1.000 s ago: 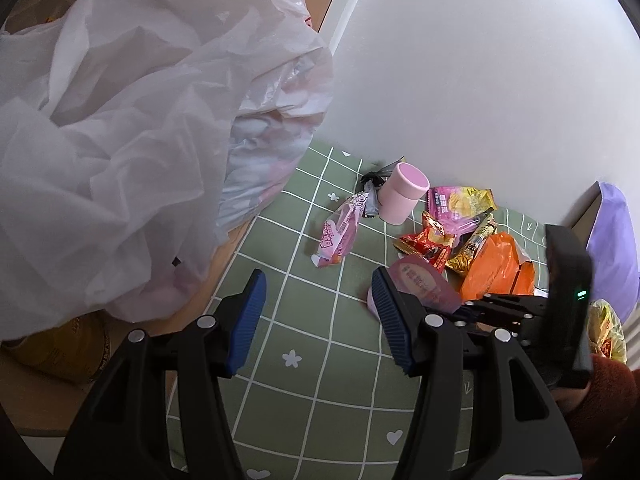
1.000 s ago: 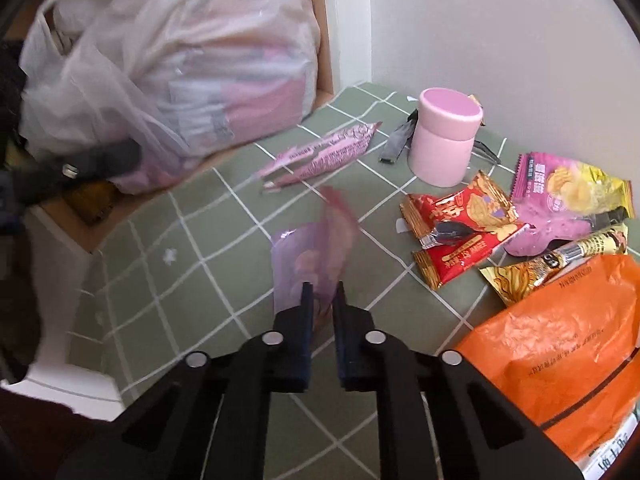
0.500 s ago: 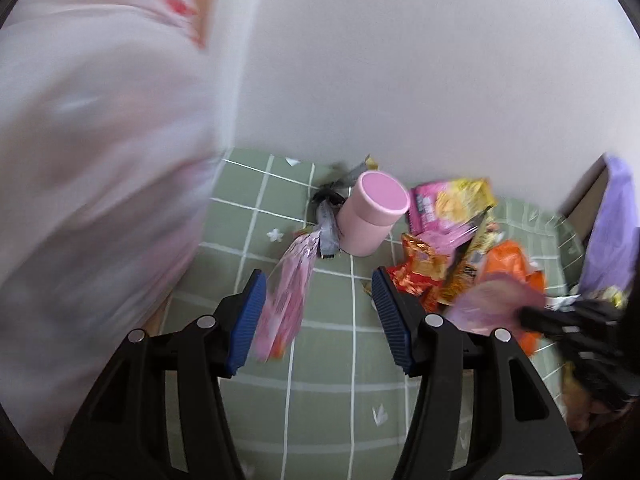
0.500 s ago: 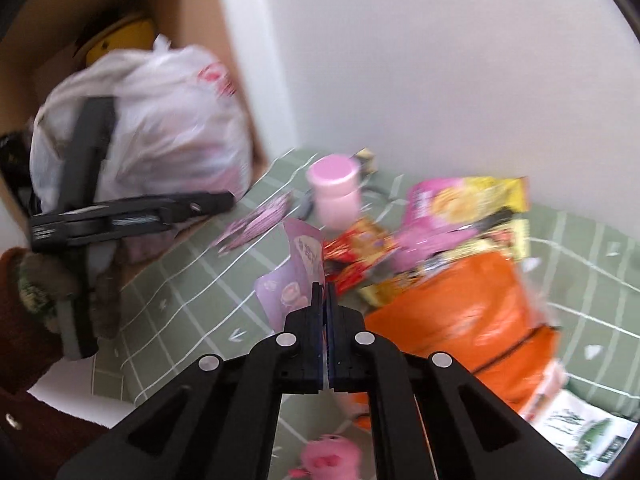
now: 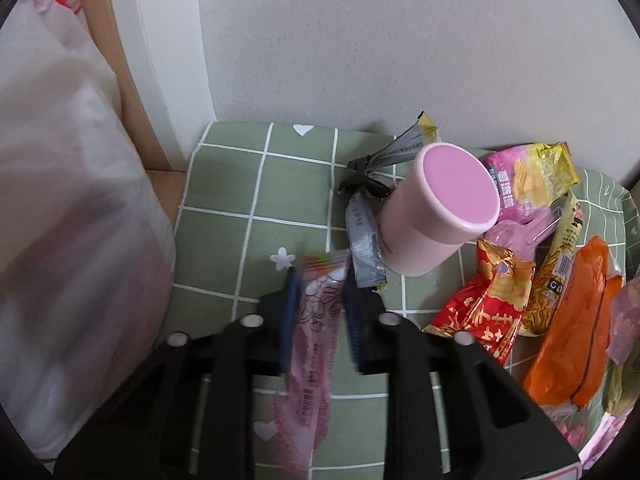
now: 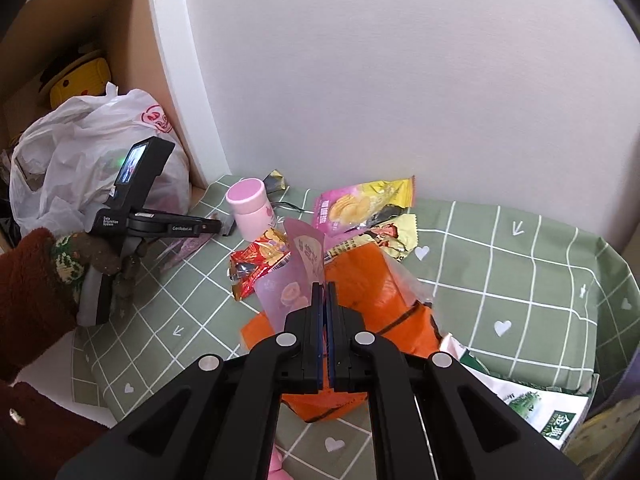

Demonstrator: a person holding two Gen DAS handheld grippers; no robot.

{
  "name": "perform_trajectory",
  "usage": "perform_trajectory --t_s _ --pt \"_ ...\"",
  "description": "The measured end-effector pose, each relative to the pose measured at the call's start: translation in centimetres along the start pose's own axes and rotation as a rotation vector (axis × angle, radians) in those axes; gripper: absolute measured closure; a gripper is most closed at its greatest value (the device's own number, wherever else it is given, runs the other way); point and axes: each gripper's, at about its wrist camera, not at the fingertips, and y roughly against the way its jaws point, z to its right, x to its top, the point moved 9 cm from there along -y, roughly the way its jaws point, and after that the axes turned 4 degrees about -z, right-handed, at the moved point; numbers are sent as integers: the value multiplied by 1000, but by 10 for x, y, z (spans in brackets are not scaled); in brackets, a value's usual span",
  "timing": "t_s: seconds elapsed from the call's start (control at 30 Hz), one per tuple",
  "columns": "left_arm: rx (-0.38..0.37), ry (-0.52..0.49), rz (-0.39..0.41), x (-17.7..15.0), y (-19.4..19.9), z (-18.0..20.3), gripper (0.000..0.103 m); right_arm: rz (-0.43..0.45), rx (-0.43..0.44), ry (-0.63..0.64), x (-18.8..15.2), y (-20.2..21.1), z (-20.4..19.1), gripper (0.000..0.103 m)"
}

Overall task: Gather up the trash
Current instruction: 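Lift the pink strip and purple packet with both tools, then carry both items over the yellow-lined bin and open the left tool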

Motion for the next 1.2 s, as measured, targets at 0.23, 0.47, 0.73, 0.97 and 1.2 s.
perform_trajectory --t_s 0.23,0.47,0.73,0.97,1.2 --pt "-122 65 217 5 86 11 86 61 -18 -16 12 23 1 99" --pt "-237 16 446 41 178 54 86 170 -87 -44 28 72 17 99" --pt "-433 -147 616 72 249 148 86 305 -277 -93 28 157 56 99" --pt "-590 -290 642 68 274 237 85 388 -440 -196 5 233 97 99" --pt "-755 -403 606 47 287 327 85 421 -576 -291 -29 292 133 99"
